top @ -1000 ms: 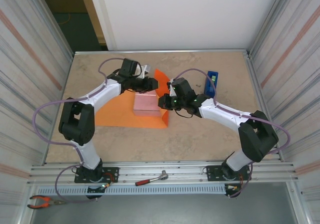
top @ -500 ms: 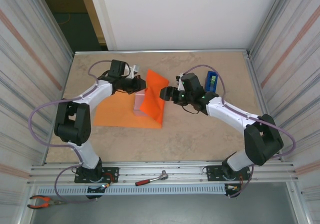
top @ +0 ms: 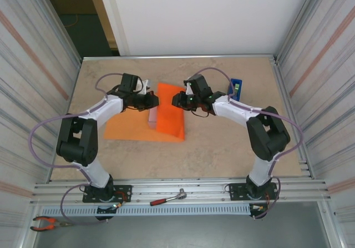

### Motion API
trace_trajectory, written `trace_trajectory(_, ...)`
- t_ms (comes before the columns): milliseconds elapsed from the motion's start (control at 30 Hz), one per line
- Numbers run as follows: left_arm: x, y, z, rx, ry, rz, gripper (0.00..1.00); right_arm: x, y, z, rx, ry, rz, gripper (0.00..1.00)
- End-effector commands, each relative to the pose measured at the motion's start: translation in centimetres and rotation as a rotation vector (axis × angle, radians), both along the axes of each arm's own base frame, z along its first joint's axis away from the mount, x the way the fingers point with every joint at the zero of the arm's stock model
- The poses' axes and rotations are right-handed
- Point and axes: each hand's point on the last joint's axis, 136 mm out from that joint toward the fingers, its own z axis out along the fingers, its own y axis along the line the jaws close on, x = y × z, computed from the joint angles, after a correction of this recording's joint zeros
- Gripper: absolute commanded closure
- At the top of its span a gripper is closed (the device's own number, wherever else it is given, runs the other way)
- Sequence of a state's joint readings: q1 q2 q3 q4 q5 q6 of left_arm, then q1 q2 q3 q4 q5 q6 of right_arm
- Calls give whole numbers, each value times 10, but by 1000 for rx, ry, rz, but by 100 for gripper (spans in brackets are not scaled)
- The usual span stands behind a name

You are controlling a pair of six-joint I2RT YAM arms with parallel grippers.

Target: Wrap the gift box in paper

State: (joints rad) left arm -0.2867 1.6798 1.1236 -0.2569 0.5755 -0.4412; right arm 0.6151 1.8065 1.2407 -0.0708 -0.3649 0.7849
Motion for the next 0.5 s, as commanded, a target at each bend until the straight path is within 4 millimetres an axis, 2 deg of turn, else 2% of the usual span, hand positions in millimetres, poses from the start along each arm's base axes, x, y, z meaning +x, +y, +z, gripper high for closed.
trace_trajectory(0, 3, 14, 13, 27, -60, 37, 100, 1, 19, -1, 27, 15, 38, 79)
trace_trajectory(133, 7, 26, 9, 32, -53, 76, 100, 0, 31, -15, 16, 37, 55, 85)
trace_trajectory(300, 8, 32, 4, 46, -39, 93, 100, -3, 35, -38, -13, 75, 62, 91)
trace_trajectory(467, 14, 52, 6, 81, -29, 170, 61, -7, 32, -53, -29, 101, 62, 93)
